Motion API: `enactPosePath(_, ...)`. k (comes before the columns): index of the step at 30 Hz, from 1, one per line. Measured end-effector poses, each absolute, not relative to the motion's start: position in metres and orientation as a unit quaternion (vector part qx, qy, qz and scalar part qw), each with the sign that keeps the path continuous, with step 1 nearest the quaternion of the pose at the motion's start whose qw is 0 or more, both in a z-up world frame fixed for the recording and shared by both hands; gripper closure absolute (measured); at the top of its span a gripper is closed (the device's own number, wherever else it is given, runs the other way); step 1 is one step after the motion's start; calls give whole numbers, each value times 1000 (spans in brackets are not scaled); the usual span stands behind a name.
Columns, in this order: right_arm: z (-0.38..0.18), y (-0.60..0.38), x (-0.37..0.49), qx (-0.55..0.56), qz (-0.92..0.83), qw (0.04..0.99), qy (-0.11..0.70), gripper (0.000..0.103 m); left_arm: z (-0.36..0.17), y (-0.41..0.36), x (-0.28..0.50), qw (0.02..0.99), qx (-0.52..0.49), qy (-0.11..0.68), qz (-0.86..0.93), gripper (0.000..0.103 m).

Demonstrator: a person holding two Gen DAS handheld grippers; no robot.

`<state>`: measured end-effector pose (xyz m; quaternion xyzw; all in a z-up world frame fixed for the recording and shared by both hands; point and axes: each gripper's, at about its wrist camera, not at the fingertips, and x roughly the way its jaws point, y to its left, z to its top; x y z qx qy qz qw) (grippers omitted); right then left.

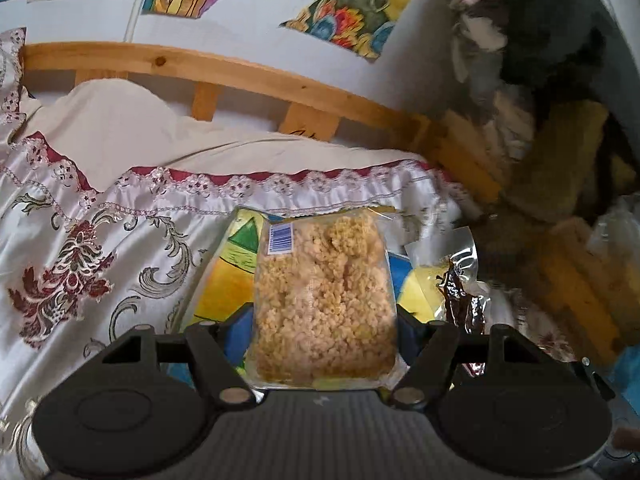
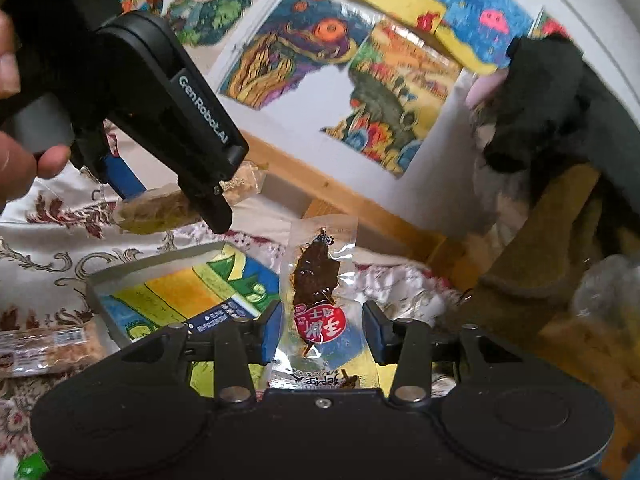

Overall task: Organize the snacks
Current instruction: 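Lower both packets into the dinosaur tray and open both tools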

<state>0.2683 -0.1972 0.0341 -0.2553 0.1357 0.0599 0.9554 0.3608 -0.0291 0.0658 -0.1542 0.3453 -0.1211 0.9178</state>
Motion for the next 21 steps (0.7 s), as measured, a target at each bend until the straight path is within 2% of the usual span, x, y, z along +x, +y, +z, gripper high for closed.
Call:
enactPosePath(10,-23,-175,307,-270,78,941,189,58,1,-30,410,901,-134,399,-102,29)
enactPosePath(21,-43,-183,327,-229,90,937,247,57,-34,-31,424,894,-119,425,-78,29)
